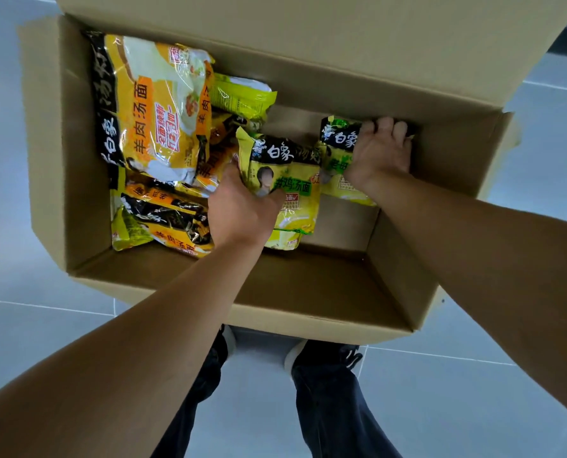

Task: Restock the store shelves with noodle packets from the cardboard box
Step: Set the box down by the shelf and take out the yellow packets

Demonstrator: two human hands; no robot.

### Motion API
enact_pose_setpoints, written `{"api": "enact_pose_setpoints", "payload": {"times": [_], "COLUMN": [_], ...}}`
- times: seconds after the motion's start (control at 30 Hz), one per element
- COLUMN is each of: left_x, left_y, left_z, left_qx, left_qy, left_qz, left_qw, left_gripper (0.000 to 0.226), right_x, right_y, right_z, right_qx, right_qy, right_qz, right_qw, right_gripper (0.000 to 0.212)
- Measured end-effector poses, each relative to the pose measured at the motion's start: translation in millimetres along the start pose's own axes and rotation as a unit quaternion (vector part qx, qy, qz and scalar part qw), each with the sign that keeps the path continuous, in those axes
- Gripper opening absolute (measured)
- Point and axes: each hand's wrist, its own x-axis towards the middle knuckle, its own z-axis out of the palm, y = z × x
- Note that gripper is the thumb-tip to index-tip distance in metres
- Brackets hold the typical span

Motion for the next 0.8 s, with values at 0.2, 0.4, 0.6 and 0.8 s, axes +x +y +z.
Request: {"api": "enact_pose_setpoints", "payload": {"times": [0.2, 0.4, 0.6, 0.8], "left_x": [-5, -28, -83, -166], "left_y": [4, 10, 46, 109], "left_z": [-4, -24, -92, -178], "left_qx": [0.013, 0.024, 0.025, 0.002], "left_qy": [-0.017, -0.033, -0.039, 0.003], "left_qz": [0.010, 0.009, -0.019, -0.006], "left_qw": [1.000, 0.999, 0.999, 1.000], "left_gripper": [0.041, 0.053, 0.039, 0.035], "right_x": [-23, -57, -157, -262], "right_y": [11, 26, 39, 63], "right_z": [-10, -34, -111, -216], "right_qx": [0.025, 0.024, 0.141, 0.194], "right_qy": [0.054, -0.037, -0.050, -0.012], "right_qz": [-0.048, -0.045, 0.037, 0.051], "right_qw": [0.997, 0.998, 0.988, 0.980], "right_gripper": [0.049, 0.049, 0.039, 0.033]}}
